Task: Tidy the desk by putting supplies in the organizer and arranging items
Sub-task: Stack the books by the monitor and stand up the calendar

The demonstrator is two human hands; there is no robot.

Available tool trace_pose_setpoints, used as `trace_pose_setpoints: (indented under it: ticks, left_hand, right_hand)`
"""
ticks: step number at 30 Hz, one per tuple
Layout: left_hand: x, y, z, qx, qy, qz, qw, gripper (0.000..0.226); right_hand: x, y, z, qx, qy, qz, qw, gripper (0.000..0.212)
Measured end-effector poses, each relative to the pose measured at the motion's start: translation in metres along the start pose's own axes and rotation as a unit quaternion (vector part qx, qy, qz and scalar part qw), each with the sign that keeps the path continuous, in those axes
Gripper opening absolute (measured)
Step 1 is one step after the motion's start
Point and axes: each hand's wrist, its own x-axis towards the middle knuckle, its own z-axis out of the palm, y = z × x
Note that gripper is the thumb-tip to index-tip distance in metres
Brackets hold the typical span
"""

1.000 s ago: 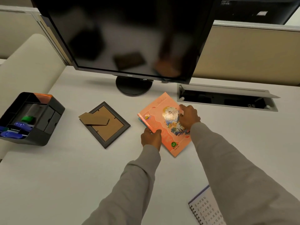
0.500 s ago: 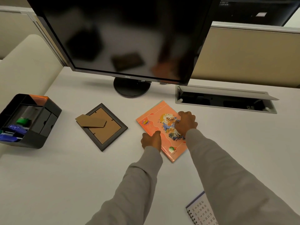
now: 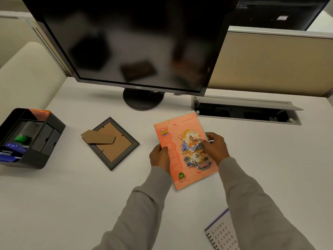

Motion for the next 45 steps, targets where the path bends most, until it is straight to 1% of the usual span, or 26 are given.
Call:
trace_pose_setpoints:
  ticks: [2,4,7,9,12,15,16,20,22,25,27,30,33,35,39,45]
  left_hand:
    - [-0.009,0.003,-0.001,0.003,-0.019,0.042,0.999,0.022]
    - [-0.017,0.009,-0.002,-0.002,-0.024,0.079,0.997,0.023]
    - [-0.033,0.02,0.0,-0.029,-0.047,0.134,0.989,0.025]
    - [-0.044,0.025,0.002,-0.041,-0.061,0.167,0.983,0.026]
    - [-0.057,0.028,0.003,-0.044,-0.073,0.208,0.974,0.026]
    - [-0.063,0.023,0.002,-0.052,-0.088,0.241,0.965,0.026]
    - [-0.063,0.02,0.001,-0.049,-0.095,0.253,0.962,0.026]
    - [-0.062,0.004,-0.006,-0.021,-0.109,0.274,0.955,0.026]
    - [-0.06,-0.002,-0.011,0.006,-0.107,0.292,0.95,0.026]
    - [-0.058,-0.007,-0.022,0.06,-0.112,0.333,0.935,0.03]
    - [-0.056,-0.01,-0.031,0.11,-0.099,0.365,0.919,0.03]
    - [-0.051,-0.017,-0.043,0.196,-0.062,0.418,0.885,0.034]
    - [-0.053,-0.025,-0.046,0.237,-0.027,0.453,0.859,0.034]
    - [-0.054,-0.026,-0.044,0.237,-0.013,0.459,0.856,0.034]
    - [-0.053,-0.022,-0.038,0.202,0.005,0.464,0.862,0.029]
    - [-0.046,-0.019,-0.032,0.187,0.005,0.472,0.861,0.027]
  right_hand:
    - [-0.012,-0.001,-0.006,0.041,0.015,-0.012,0.999,0.029]
    - [-0.025,-0.001,-0.012,0.084,0.029,-0.032,0.995,0.03]
    - [-0.047,-0.007,-0.02,0.149,0.035,-0.069,0.986,0.022]
    - [-0.062,-0.012,-0.021,0.179,0.053,-0.086,0.979,0.02]
    - [-0.08,-0.011,-0.019,0.184,0.097,-0.132,0.969,0.023]
    - [-0.094,-0.002,-0.016,0.2,0.113,-0.148,0.962,0.038]
    - [-0.098,0.001,-0.014,0.195,0.117,-0.152,0.962,0.04]
    - [-0.111,0.014,-0.01,0.176,0.121,-0.166,0.963,0.026]
    - [-0.115,0.016,-0.009,0.167,0.124,-0.171,0.963,0.025]
    - [-0.119,0.017,-0.008,0.148,0.13,-0.173,0.965,0.029]
    - [-0.121,0.018,-0.007,0.142,0.134,-0.168,0.966,0.032]
    - [-0.122,0.019,-0.004,0.134,0.143,-0.157,0.968,0.033]
    - [-0.122,0.021,-0.003,0.126,0.161,-0.144,0.968,0.03]
    - [-0.121,0.021,-0.003,0.127,0.172,-0.141,0.967,0.028]
    - [-0.122,0.017,-0.006,0.141,0.195,-0.145,0.96,0.027]
    - [-0.118,0.02,-0.007,0.142,0.207,-0.145,0.957,0.026]
